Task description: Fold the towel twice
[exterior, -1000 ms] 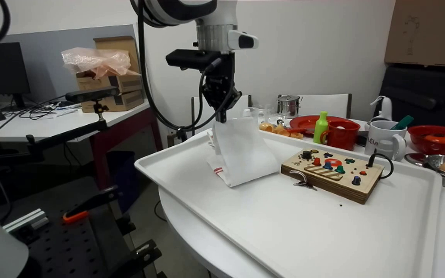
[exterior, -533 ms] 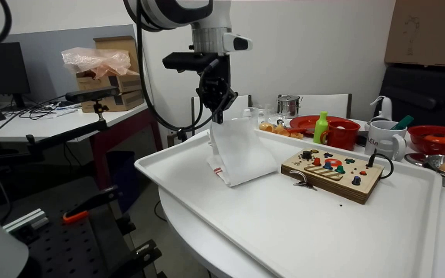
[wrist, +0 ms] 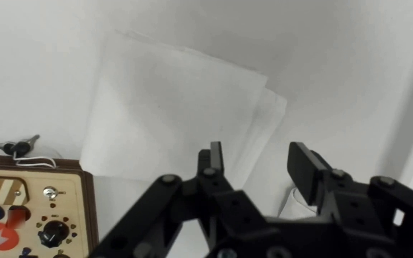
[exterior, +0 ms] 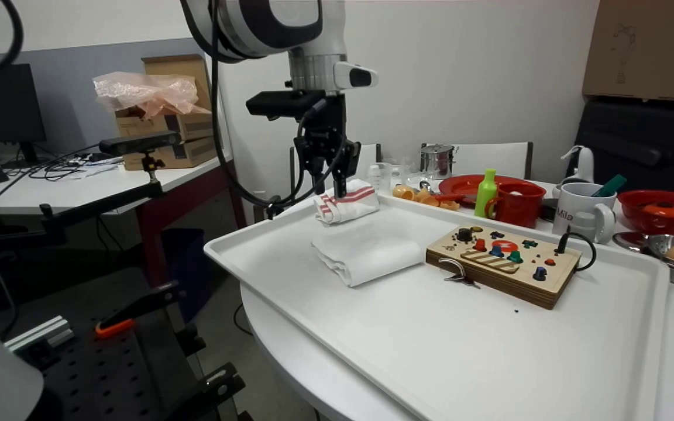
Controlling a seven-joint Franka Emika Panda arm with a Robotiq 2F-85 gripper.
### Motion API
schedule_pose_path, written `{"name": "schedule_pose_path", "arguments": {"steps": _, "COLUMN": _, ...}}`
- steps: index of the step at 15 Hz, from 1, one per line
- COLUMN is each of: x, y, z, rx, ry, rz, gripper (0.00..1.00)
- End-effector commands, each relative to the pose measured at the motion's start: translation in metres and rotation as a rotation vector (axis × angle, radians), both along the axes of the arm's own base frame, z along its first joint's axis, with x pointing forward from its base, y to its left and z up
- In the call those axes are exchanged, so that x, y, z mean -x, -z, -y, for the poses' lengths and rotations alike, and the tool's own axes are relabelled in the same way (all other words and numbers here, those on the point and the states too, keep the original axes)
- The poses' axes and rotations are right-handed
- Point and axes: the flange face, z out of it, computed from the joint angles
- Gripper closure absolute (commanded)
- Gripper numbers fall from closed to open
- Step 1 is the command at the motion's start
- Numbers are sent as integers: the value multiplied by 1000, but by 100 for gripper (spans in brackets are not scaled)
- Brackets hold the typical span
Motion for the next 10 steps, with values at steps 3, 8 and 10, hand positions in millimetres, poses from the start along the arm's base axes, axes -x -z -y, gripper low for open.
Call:
{"name": "schedule_pose_path", "arguments": {"steps": 3, "x": -13, "y": -3, "z": 14, "rx": -4, "ry": 87, "rz": 20, "gripper": 2}}
{"name": "schedule_pose_path", "arguments": {"steps": 8, "x": -18, "y": 6, "z": 68, "rx": -28, "ry": 199, "rz": -7, "gripper": 0}}
{"name": "schedule_pose_path", "arguments": {"steps": 10, "x": -18, "y": 13, "z": 89, "rx": -55, "ry": 255, "rz": -33, "gripper": 0}}
